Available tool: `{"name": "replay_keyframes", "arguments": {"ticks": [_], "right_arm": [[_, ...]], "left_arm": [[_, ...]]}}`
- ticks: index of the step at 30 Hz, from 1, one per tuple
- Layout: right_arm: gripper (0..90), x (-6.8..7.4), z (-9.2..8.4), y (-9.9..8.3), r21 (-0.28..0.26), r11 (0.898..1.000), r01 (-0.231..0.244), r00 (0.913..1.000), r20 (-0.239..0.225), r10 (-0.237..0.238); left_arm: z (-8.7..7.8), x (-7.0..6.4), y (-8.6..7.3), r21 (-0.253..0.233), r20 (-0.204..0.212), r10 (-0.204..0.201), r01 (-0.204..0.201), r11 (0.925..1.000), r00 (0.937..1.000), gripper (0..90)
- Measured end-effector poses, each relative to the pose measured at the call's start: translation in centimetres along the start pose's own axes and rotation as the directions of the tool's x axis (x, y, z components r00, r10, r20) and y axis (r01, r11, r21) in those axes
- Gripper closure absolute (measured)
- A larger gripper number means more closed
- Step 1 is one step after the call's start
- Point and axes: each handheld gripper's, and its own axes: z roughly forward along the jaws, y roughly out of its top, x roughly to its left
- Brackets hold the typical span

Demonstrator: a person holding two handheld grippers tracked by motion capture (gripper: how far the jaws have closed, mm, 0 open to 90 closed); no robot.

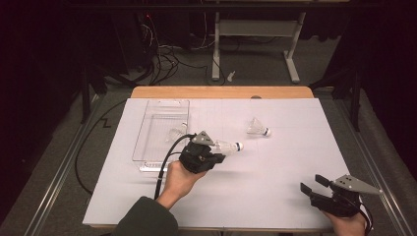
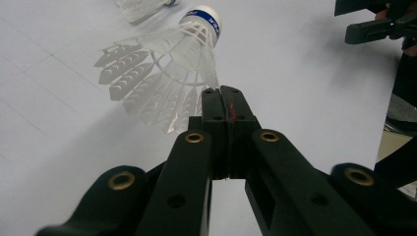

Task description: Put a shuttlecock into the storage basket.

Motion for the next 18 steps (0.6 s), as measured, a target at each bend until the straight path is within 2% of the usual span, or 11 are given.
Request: {"name": "replay_keyframes", "arguments": {"ticks": [18], "right_arm": [[34.3, 0.1, 0.0, 0.0, 0.001, 1.000, 0.003, 1.0000, -0.001, -0.003]], "left_arm": [[-1.7, 0.8, 0.2, -0.039, -0.020, -0.008, 0.007, 0.9992, 0.9998, 90.0]]}}
